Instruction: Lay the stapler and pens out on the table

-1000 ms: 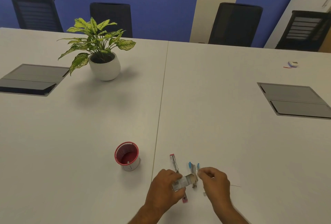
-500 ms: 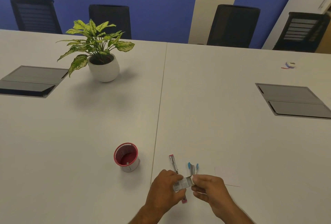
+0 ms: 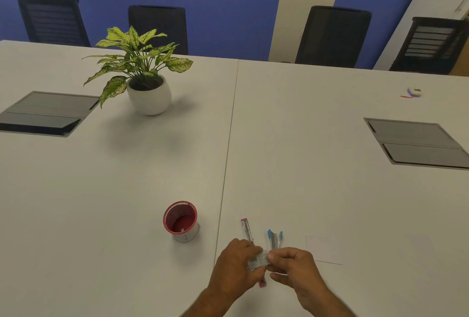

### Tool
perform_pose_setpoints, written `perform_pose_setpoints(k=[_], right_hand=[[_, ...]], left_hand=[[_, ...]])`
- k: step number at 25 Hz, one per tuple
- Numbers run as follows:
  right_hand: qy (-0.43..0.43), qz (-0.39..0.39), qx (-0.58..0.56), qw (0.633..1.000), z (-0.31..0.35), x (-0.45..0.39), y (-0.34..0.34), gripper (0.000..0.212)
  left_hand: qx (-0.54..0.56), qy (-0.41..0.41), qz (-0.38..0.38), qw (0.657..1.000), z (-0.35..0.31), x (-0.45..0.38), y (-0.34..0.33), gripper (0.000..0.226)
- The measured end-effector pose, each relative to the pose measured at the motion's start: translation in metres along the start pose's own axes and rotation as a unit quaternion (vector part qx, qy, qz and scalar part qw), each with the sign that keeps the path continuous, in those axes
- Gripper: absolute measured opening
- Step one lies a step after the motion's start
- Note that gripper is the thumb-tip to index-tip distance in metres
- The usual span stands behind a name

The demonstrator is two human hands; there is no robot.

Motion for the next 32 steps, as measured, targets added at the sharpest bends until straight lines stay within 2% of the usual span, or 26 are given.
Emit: perform_pose_setpoints(k=[8, 12, 15, 17, 19, 22, 25, 28, 32], right_hand=[[0.010, -0.046, 0.041, 0.998, 0.000, -0.003, -0.009, 0.009], [0.063, -0.142, 0.209, 0.966, 0.004, -0.001, -0.022, 0.040], [0.080, -0.156, 0.275, 0.945, 0.010, -0.005, -0.031, 0.035], [0.094, -0.173, 0.295, 0.935, 0.014, -0.010, -0.034, 0.028], [0.099, -0.182, 0.317, 0.925, 0.018, -0.016, -0.036, 0.034], [0.090, -0.184, 0.330, 0.921, 0.026, -0.029, -0.036, 0.049], [0.089, -0.216, 0.337, 0.912, 0.039, -0.043, -0.031, 0.039], [0.113, -0.247, 0.339, 0.901, 0.057, -0.058, -0.029, 0.041], [0.153, -0.290, 0.344, 0.880, 0.078, -0.081, -0.033, 0.044]], left_hand=[[-0.005, 0.017, 0.006, 1.000, 0.005, -0.004, -0.005, 0.049], [-0.026, -0.003, 0.022, 0.999, 0.008, -0.010, -0.012, 0.047], [-0.051, -0.017, 0.043, 0.998, 0.011, -0.017, -0.017, 0.044], [-0.063, -0.023, 0.043, 0.997, 0.015, -0.021, -0.020, 0.043], [-0.059, -0.024, 0.033, 0.997, 0.021, -0.024, -0.023, 0.042], [-0.051, -0.004, 0.014, 0.999, 0.035, -0.024, -0.024, 0.060], [-0.115, -0.008, 0.013, 0.993, 0.056, -0.024, -0.020, 0.075], [-0.179, 0.002, 0.034, 0.983, 0.077, -0.024, -0.022, 0.071], [-0.223, 0.080, 0.102, 0.966, 0.102, -0.023, -0.037, 0.063]])
Point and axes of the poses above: each hand's wrist, its own x-axis away from the middle knuckle, its own y-axis out of the back of the hand, z = x × y, the point moved 2 cm from there along -x, towards the middle knuckle, and after that the axes turned 15 degrees about -y, right-handed, at the moved point
